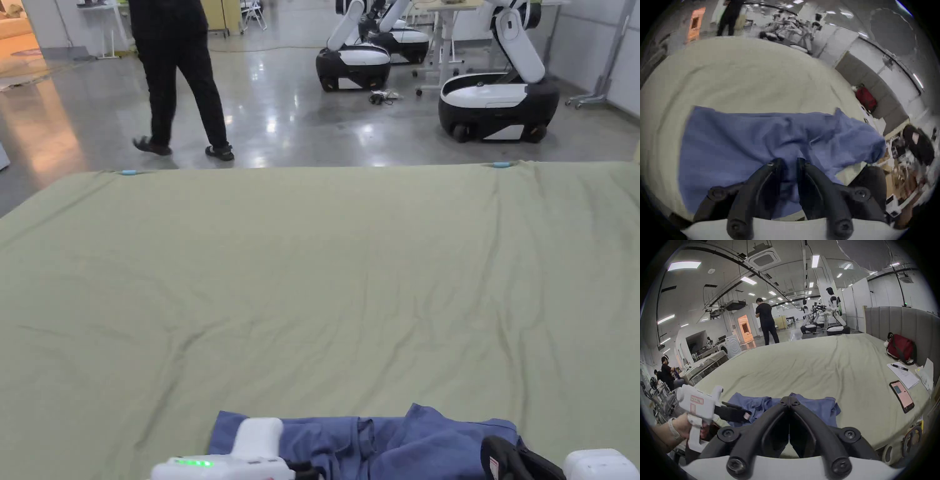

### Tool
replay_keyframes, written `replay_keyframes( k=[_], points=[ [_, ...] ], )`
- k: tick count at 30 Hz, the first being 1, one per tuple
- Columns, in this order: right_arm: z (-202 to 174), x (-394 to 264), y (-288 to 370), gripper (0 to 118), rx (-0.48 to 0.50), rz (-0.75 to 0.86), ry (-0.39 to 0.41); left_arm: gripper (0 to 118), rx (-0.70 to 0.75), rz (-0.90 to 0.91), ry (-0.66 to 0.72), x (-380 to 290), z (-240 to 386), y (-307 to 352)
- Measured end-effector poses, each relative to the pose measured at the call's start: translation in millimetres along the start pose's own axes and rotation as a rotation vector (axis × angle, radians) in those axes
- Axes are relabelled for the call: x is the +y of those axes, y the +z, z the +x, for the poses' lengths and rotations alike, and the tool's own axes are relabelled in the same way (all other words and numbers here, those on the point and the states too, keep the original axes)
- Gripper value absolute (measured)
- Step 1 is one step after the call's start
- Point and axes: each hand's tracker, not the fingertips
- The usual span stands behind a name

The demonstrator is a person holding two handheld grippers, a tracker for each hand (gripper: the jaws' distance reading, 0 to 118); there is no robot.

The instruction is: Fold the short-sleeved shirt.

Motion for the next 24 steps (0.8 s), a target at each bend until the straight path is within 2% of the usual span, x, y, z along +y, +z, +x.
replay_keyframes(
  k=[2, 5, 10, 12, 13, 14, 15, 16, 19, 21, 24],
  points=[
    [1.8, -0.9, 1.3, 4, -0.016, -0.008, 0.007, 21, -0.006, 0.039, -0.091, -4.9, 20.3, -5.0],
    [4.4, -1.2, 0.6, 4, -0.029, -0.02, 0.003, 21, 0.026, 0.037, -0.075, -3.0, 21.0, -6.5],
    [-6.8, 4.2, -1.8, 4, -0.026, -0.022, 0.025, 21, 0.064, 0.173, 0.008, -2.2, -20.3, 54.0],
    [-15.8, 5.3, -8.1, 4, 0.0, -0.033, 0.036, 22, 0.0, 0.202, 0.118, -2.1, -48.7, 78.4],
    [-22.1, 4.8, -13.0, 4, 0.008, -0.042, 0.044, 32, -0.021, 0.219, 0.183, -3.1, -62.6, 89.1],
    [-29.3, 3.7, -18.4, 4, 0.015, -0.053, 0.062, 61, -0.046, 0.256, 0.242, -3.7, -76.9, 97.0],
    [-36.0, 2.8, -23.1, 4, 0.025, -0.064, 0.079, 104, -0.068, 0.261, 0.273, -5.1, -89.9, 103.1],
    [-44.5, 1.6, -28.4, 4, 0.037, -0.077, 0.093, 118, -0.096, 0.257, 0.307, -8.5, -104.7, 109.0],
    [-63.1, -0.3, -37.2, 4, 0.1, -0.1, 0.067, 118, -0.195, 0.249, 0.443, -20.4, -143.2, 112.8],
    [-74.8, 0.8, -40.5, 4, 0.093, -0.098, 0.066, 118, -0.26, 0.228, 0.541, -29.6, -167.3, 98.9],
    [-83.7, 6.2, -40.4, 4, 0.065, -0.063, 0.074, 118, -0.462, 0.192, 0.739, -36.1, -194.2, 63.1]
  ],
)
